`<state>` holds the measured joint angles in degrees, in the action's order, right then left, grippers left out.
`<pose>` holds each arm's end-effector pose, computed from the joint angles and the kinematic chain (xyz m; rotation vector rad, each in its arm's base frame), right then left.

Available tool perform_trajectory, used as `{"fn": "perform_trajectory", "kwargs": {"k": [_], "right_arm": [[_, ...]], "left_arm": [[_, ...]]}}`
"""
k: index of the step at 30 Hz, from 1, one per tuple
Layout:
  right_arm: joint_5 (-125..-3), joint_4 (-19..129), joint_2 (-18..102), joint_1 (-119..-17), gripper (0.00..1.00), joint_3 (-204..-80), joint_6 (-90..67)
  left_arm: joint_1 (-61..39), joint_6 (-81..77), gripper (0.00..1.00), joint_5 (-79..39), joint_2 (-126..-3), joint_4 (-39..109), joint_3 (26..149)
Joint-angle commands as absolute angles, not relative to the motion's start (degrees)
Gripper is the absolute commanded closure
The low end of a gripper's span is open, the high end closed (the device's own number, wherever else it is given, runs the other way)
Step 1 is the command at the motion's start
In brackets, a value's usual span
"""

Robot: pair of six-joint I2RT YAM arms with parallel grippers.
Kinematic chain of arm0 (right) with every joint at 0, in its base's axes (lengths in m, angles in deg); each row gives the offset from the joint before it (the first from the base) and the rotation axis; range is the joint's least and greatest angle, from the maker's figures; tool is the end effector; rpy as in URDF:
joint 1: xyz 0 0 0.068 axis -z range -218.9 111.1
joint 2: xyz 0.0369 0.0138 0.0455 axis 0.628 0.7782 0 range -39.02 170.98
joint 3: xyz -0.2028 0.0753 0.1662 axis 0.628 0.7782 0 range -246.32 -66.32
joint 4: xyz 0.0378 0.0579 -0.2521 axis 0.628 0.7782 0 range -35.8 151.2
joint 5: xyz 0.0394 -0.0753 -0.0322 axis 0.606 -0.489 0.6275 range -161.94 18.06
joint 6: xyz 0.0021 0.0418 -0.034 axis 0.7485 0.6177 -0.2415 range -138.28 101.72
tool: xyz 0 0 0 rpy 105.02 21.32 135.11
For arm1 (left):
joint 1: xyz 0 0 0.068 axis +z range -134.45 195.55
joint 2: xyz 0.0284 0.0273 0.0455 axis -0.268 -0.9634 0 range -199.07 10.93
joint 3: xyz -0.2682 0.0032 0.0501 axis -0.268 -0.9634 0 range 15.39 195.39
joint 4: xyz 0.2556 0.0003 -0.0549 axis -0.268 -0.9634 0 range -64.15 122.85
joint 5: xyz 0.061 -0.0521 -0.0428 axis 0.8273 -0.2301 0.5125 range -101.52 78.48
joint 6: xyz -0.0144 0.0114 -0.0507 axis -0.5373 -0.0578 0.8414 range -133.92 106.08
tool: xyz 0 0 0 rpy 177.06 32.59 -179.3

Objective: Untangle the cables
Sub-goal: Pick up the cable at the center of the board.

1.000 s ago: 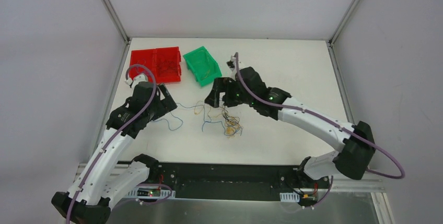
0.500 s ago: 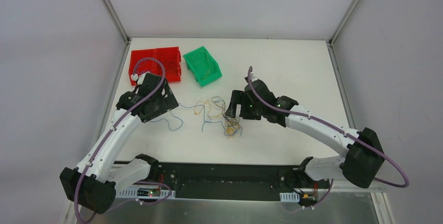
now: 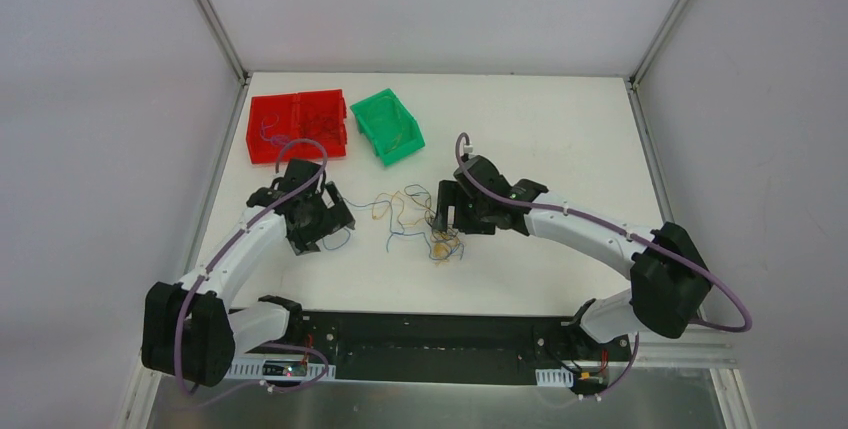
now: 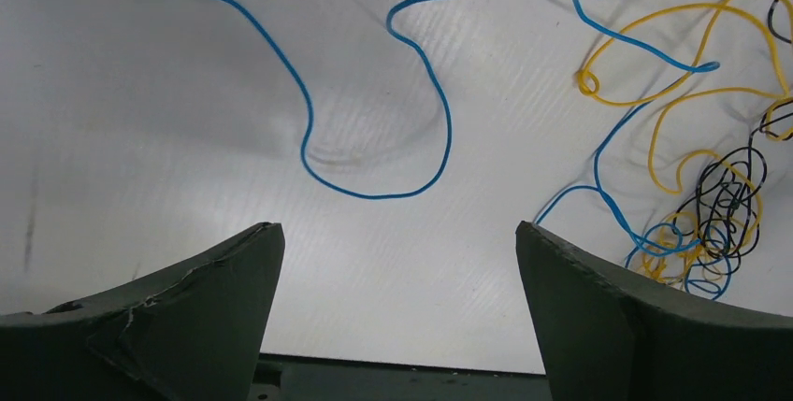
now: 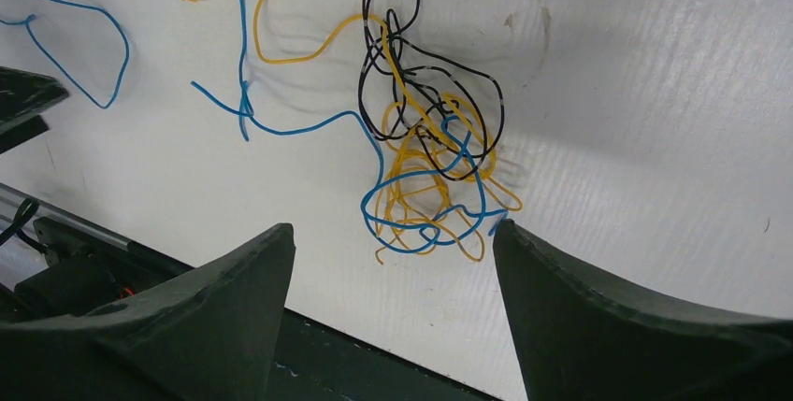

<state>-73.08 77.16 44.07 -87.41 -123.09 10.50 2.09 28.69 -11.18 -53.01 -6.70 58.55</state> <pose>0.2031 0.2287 0.2377 -0.4220 2.4811 0.5637 0.2030 -0.0483 0.2246 -0.6723 2.5770 -0.3245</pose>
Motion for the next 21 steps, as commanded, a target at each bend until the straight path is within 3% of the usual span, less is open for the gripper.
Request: {"fn": "perform_trajectory", "kwargs": {"k": [1, 15, 21], "right_arm": [[-73.5, 76.9, 43.5, -87.2, 0.19, -125.7, 9.2], [-70.2, 76.8, 42.8, -86.1, 0.19, -126.8, 9.3], [-70.6, 77.2, 42.0, -85.9, 0.19, -126.9, 9.3]], "left_arm": [[2.6, 28.0, 0.01, -22.4, -54.5, 7.9, 52.4], [3.4, 28.1, 0.01, -12.1, -59.2, 12.2, 49.0], [3.6, 28.6, 0.07, -7.0, -64.0, 9.7, 52.6]]}}
